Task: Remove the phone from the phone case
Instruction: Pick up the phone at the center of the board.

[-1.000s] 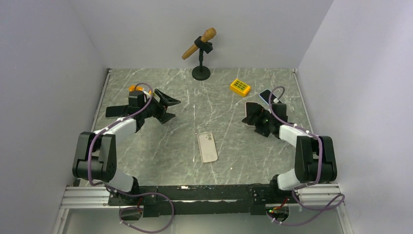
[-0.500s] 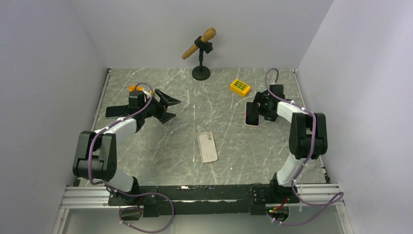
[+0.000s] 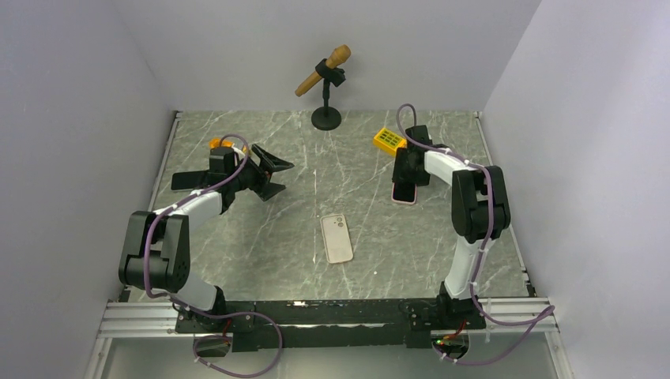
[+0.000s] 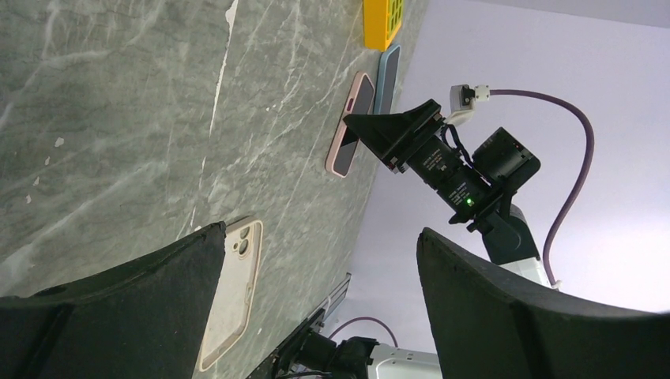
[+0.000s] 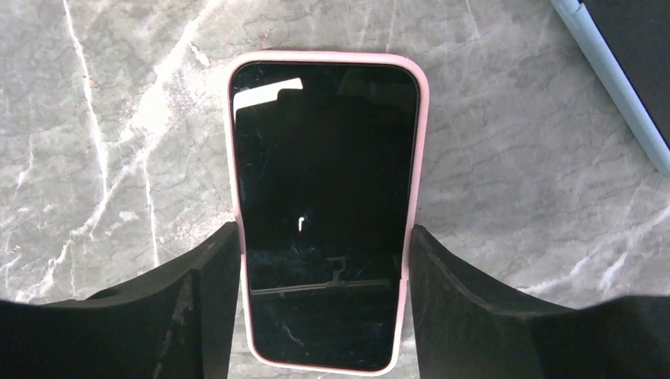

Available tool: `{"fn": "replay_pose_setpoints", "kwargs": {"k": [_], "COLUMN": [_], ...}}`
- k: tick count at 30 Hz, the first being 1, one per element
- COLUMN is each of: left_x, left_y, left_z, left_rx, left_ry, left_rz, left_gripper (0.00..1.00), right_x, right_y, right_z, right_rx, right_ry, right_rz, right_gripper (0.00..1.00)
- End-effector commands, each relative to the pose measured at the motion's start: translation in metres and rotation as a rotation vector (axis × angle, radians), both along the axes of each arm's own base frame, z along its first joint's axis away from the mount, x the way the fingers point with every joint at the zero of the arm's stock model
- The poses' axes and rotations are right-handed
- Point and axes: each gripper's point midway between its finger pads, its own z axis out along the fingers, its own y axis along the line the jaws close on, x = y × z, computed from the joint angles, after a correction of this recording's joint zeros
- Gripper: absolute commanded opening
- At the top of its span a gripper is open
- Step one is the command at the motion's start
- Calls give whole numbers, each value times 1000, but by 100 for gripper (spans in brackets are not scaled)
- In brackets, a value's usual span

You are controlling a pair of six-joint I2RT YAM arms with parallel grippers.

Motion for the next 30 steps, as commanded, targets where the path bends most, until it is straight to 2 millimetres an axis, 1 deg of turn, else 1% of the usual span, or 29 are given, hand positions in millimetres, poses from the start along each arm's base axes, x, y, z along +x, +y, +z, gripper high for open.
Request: {"fn": "replay_pose_setpoints", "kwargs": {"k": [1, 4, 5, 7, 8, 11, 13, 14, 16, 18, 19, 21, 23, 25, 27, 29, 30], "left_x": [2, 3, 3, 4, 3, 3, 3, 3, 3, 3, 3, 4, 5, 6, 8, 9, 10], "left_y": [-3, -2, -2, -2, -2, -3, -3, -3, -3, -3, -3, -3, -4, -5, -7, -15, -23], "left_z": [4, 3, 3, 3, 4, 2, 2, 2, 2, 2, 3, 3, 5, 8, 14, 22, 30], "left_rx": [-12, -4, -1, 1, 2, 2, -5, -7, -4, -2, -4, -5, -2, 1, 4, 13, 18], "left_ry": [-26, -28, -27, -31, -32, -28, -26, -25, -25, -24, -26, -28, -37, -46, -72, -105, -130], "left_rz": [-12, -12, -14, -13, -16, -17, -18, -19, -18, -18, -20, -22, -27, -36, -56, -103, -136], "left_gripper": [93, 93, 93, 93, 93, 93, 93, 93, 94, 93, 94, 93, 94, 94, 94, 94, 94], "right_x": [-36, -35, -33, -34, -33, -34, -35, -36, -36, -33, -31, -24, -16, -11, -6, -10, -15], "right_y": [-13, -7, -6, -2, 1, 4, 4, 5, 6, 9, 12, 25, 37, 43, 54, 63, 70], "right_z": [-31, -32, -31, -34, -35, -40, -43, -45, -47, -45, -43, -32, -13, 9, 39, 64, 76], "right_rx": [-113, -93, -99, -103, -104, -134, -148, -146, -141, -128, -114, -50, -5, 9, 53, 90, 108], "right_ry": [191, 199, 201, 228, 237, 258, 268, 270, 271, 254, 236, 166, 66, -39, -175, -285, -335], "right_rz": [27, 65, 67, 90, 100, 122, 120, 121, 125, 126, 132, 181, 228, 256, 304, 363, 403], "right_gripper": [54, 53, 54, 70, 73, 75, 73, 70, 62, 48, 38, 26, 15, 0, 0, 0, 0]}}
